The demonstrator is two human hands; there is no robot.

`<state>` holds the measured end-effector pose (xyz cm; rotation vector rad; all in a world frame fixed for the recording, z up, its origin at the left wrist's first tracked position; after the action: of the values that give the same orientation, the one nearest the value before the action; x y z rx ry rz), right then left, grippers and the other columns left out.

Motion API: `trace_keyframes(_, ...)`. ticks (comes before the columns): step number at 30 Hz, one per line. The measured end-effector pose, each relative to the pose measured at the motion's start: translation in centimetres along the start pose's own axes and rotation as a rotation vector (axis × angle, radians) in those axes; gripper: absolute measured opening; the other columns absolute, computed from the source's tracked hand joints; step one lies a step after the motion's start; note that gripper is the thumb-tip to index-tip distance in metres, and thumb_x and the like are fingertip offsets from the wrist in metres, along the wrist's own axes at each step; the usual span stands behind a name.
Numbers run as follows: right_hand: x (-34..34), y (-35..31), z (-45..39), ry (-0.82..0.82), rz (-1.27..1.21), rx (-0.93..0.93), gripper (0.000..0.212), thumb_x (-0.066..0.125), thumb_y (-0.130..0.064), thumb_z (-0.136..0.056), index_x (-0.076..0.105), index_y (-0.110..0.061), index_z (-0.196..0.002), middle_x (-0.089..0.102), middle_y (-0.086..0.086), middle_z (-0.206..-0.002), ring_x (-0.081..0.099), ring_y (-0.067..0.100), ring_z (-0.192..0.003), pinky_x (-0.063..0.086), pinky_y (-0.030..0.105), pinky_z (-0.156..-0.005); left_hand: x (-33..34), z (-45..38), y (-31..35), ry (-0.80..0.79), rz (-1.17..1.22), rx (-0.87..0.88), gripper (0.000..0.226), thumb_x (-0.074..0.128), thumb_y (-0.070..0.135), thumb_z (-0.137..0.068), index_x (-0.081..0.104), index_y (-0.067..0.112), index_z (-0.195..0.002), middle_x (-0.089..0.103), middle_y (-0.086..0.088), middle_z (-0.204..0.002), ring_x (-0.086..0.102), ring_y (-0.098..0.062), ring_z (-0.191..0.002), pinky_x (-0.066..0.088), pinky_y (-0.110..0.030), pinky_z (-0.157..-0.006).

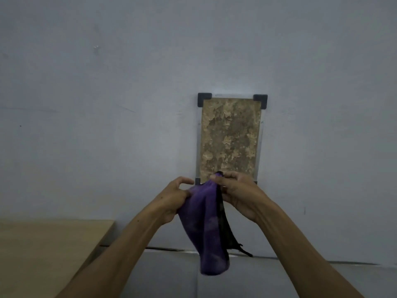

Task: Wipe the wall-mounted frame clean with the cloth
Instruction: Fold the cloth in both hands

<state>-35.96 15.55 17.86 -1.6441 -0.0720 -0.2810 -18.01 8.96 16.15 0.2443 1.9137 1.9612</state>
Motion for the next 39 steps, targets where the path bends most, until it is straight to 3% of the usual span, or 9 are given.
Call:
trace_keyframes(4,-1.2,1.5,0.7,-0.101,0.064,0.130,0.038,0.077,0.006,-0.082,0.065,0.004,-0.117,0.072,0.022,-0.114,0.074,0.024,-0.093,0.061,0.027,-0.081,-0.2,-0.4,-1.2,0.001,-0.196,-0.009,0.034,0.052,0.009,-0.102,0.057,0.031,-0.127,0.067,-0.016,-0.112,0.071,-0.030,-0.095,0.063,-0.042,-0.077)
trace_keyframes(8,-2.6,2.2,0.2,-0.021,0.236,0.209,0.046,0.077,0.008,-0.082,0.056,0.006,-0.123,0.065,0.019,-0.112,0.070,0.022,-0.089,0.058,0.024,-0.067,-0.9,-0.6,-0.8,-0.216,-0.228,-0.174,0.046,0.079,0.029,-0.085,0.063,0.008,-0.122,0.068,-0.015,-0.119,0.067,-0.023,-0.105,0.059,-0.035,-0.091)
trace_keyframes(12,-3.5,2.6,-0.5,0.039,0.309,0.155,0.046,0.072,0.007,-0.088,0.051,-0.007,-0.126,0.062,0.023,-0.122,0.069,0.028,-0.098,0.061,0.031,-0.068,-1.2,-1.1,-0.6,-0.381,-0.218,-0.270,0.069,0.086,0.008,-0.075,0.054,0.002,-0.136,0.062,-0.014,-0.127,0.063,-0.026,-0.118,0.058,-0.033,-0.092)
trace_keyframes(17,-3.3,3.4,-0.9,0.061,0.449,0.030,0.024,0.057,-0.003,-0.100,0.053,-0.019,-0.117,0.060,0.009,-0.122,0.065,0.026,-0.101,0.060,0.032,-0.063,-0.6,-2.2,-1.1,-0.354,-0.225,-0.266,0.049,0.085,0.005,-0.075,0.067,0.002,-0.120,0.070,-0.015,-0.118,0.067,-0.028,-0.112,0.058,-0.040,-0.095)
trace_keyframes(26,-4.0,5.6,-2.1,0.188,0.370,-0.049,0.010,0.060,-0.011,-0.100,0.053,-0.015,-0.105,0.066,0.017,-0.102,0.061,0.021,-0.084,0.058,0.038,-0.071,-0.7,-1.9,-2.1,-0.263,-0.168,-0.298,0.041,0.088,0.017,-0.074,0.076,0.006,-0.111,0.070,-0.014,-0.120,0.067,-0.027,-0.107,0.060,-0.033,-0.084)
trace_keyframes(29,-4.2,5.5,-2.0,0.100,0.077,0.081,0.038,0.075,-0.003,-0.089,0.049,-0.007,-0.117,0.062,0.016,-0.104,0.062,0.021,-0.086,0.058,0.031,-0.068,-0.7,-1.9,-2.4,-0.116,-0.049,-0.215,0.045,0.090,0.018,-0.070,0.074,0.009,-0.112,0.069,-0.013,-0.117,0.067,-0.029,-0.104,0.061,-0.036,-0.079)
trace_keyframes(32,-4.1,6.4,-1.7,0.041,0.164,0.213,0.080,0.095,-0.001,-0.061,0.047,-0.012,-0.125,0.060,0.020,-0.122,0.065,0.030,-0.110,0.061,0.039,-0.086,-0.3,-2.0,-2.4,-0.032,0.011,-0.155,0.052,0.091,0.016,-0.070,0.068,0.010,-0.116,0.070,-0.015,-0.114,0.069,-0.027,-0.099,0.060,-0.035,-0.074)
trace_keyframes(35,-3.9,7.4,-1.4,0.065,0.369,0.218,0.071,0.092,-0.004,-0.061,0.053,-0.017,-0.119,0.062,0.019,-0.123,0.061,0.030,-0.115,0.055,0.041,-0.097,-0.1,-2.0,-1.9,-0.040,0.014,-0.133,0.054,0.089,0.012,-0.071,0.065,0.011,-0.120,0.069,-0.014,-0.114,0.069,-0.026,-0.102,0.060,-0.032,-0.075)
trace_keyframes(39,-4.7,6.8,-1.1,0.040,0.217,0.206,0.058,0.080,0.009,-0.075,0.053,-0.010,-0.123,0.065,0.025,-0.119,0.067,0.032,-0.107,0.060,0.034,-0.082,-1.1,-1.5,-0.6,-0.211,-0.021,-0.212,0.053,0.083,0.003,-0.077,0.063,0.004,-0.126,0.065,-0.017,-0.123,0.065,-0.027,-0.108,0.060,-0.028,-0.074)
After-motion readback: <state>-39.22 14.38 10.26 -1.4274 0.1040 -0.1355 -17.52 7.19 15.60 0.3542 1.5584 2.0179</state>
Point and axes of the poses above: each hand's wrist, its own z-axis away from the middle knuckle, its own x-axis out of the palm, y = z × x, the point moved 1 cm from there along -z, towards the middle knuckle
